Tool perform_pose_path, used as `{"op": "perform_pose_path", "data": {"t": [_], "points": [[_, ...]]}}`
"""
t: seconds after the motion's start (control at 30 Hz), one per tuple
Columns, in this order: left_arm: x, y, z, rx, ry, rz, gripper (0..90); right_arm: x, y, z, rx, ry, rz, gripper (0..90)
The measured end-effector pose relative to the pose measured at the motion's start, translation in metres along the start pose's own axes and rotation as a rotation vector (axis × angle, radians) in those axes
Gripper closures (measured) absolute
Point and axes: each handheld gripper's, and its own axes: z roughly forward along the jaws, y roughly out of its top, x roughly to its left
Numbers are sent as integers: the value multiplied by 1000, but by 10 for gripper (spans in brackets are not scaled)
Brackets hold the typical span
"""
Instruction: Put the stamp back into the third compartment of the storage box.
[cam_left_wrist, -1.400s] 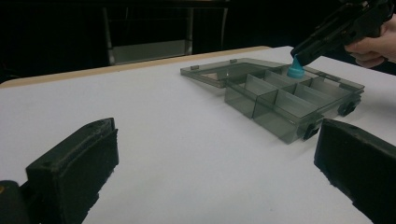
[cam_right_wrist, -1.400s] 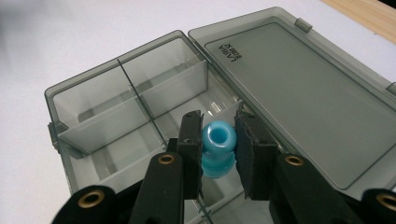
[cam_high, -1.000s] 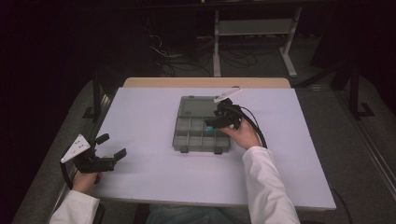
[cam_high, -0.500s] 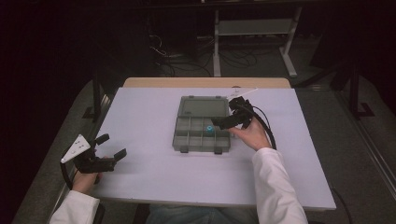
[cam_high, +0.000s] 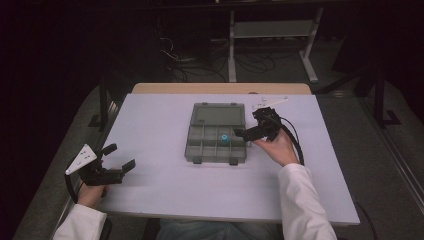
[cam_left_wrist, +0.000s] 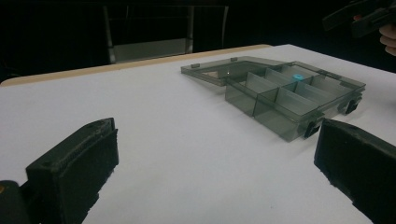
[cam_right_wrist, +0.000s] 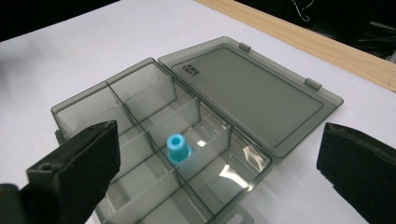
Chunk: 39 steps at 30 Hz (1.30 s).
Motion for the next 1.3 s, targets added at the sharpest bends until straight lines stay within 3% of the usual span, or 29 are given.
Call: {"op": "perform_pose_path", "data": {"t": [0.7, 1.3], "points": [[-1, -1, 0, 2, 1, 1, 0, -5, -27, -27, -65, 19, 26, 0], [-1, -1, -1, 17, 4, 11, 0, -13, -45, -52, -163, 5, 40, 0]]}}
